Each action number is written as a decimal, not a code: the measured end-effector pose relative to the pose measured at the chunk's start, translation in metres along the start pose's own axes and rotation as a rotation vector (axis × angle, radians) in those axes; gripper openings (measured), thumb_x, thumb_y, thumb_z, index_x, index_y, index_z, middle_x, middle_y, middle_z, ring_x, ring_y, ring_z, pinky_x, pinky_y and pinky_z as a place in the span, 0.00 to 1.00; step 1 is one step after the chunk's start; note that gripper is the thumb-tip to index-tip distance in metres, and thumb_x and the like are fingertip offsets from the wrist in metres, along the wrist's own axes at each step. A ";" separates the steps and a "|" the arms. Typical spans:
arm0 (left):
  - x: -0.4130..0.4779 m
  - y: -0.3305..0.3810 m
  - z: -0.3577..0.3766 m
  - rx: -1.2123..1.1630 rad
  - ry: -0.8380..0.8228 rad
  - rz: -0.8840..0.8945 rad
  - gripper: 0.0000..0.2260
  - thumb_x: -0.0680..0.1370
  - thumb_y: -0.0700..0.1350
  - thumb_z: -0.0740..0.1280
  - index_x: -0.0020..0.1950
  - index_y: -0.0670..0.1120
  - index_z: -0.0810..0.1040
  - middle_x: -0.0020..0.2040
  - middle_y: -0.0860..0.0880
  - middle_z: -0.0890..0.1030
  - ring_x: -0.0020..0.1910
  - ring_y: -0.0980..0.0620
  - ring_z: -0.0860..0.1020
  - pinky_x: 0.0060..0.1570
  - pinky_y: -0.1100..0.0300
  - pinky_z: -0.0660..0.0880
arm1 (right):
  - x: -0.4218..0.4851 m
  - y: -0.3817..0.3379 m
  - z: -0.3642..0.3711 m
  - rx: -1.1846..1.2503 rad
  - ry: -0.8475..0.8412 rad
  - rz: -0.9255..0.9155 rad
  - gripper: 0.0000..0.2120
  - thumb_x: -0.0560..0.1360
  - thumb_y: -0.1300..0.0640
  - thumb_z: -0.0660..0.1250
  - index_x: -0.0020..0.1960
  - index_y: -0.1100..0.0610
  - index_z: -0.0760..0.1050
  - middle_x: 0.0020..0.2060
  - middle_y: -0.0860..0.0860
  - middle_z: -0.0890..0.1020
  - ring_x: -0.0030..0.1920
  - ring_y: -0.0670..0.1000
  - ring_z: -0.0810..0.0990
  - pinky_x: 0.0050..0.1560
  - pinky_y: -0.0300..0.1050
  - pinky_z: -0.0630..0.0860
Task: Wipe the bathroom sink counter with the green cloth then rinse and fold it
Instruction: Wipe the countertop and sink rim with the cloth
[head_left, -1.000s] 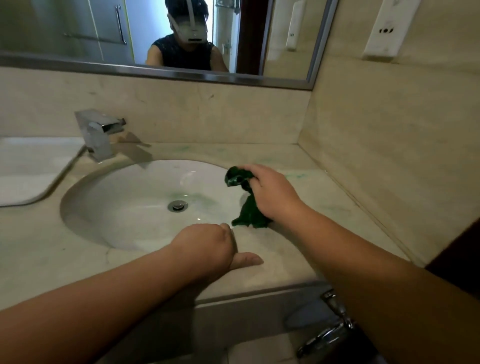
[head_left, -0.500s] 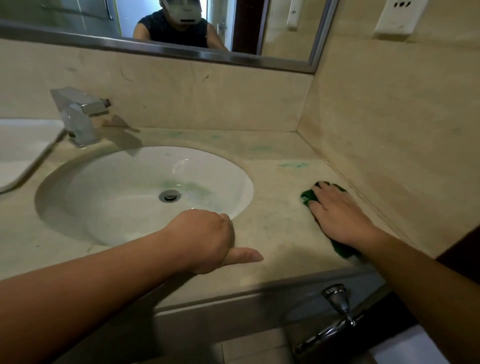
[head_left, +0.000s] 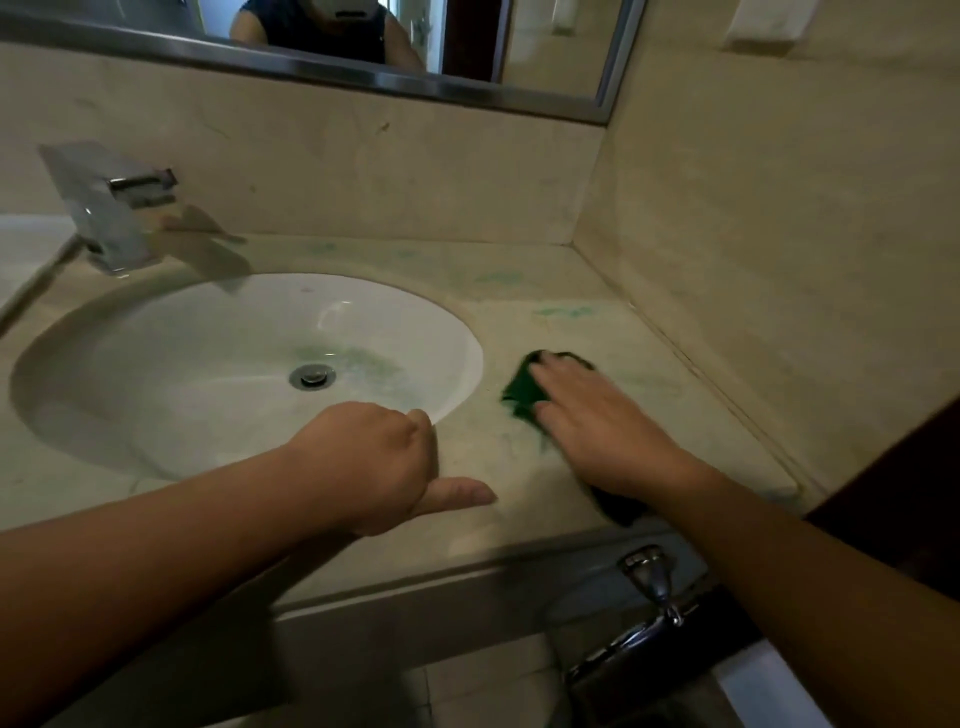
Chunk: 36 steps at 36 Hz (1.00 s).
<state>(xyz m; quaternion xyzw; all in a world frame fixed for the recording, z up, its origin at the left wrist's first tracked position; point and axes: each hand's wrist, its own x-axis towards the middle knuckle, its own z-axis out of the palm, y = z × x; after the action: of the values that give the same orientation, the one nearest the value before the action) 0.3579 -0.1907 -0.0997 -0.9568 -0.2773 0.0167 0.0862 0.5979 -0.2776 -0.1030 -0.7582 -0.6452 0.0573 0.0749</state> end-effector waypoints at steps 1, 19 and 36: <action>0.000 0.000 0.001 0.001 0.012 0.002 0.40 0.74 0.80 0.45 0.48 0.45 0.75 0.34 0.53 0.68 0.36 0.47 0.72 0.43 0.52 0.75 | -0.003 0.016 -0.006 -0.005 0.020 0.064 0.23 0.87 0.54 0.51 0.79 0.62 0.64 0.81 0.57 0.60 0.80 0.57 0.58 0.79 0.49 0.51; 0.002 0.002 0.002 0.035 0.016 0.020 0.42 0.72 0.79 0.42 0.48 0.43 0.74 0.32 0.50 0.67 0.32 0.47 0.70 0.40 0.52 0.72 | 0.068 -0.073 0.032 -0.029 0.215 -0.021 0.14 0.80 0.61 0.58 0.60 0.53 0.79 0.57 0.53 0.81 0.57 0.57 0.78 0.57 0.53 0.74; -0.007 0.010 -0.015 -0.024 -0.075 0.005 0.42 0.76 0.77 0.46 0.53 0.41 0.79 0.34 0.52 0.64 0.49 0.41 0.81 0.51 0.51 0.75 | -0.042 0.044 -0.014 0.000 -0.003 0.366 0.31 0.85 0.40 0.50 0.84 0.51 0.50 0.84 0.57 0.50 0.82 0.58 0.49 0.80 0.52 0.46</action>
<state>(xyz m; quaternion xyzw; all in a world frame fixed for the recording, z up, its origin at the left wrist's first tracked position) 0.3586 -0.2047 -0.0865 -0.9572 -0.2780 0.0496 0.0642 0.6364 -0.3263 -0.0979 -0.8630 -0.4964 0.0709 0.0624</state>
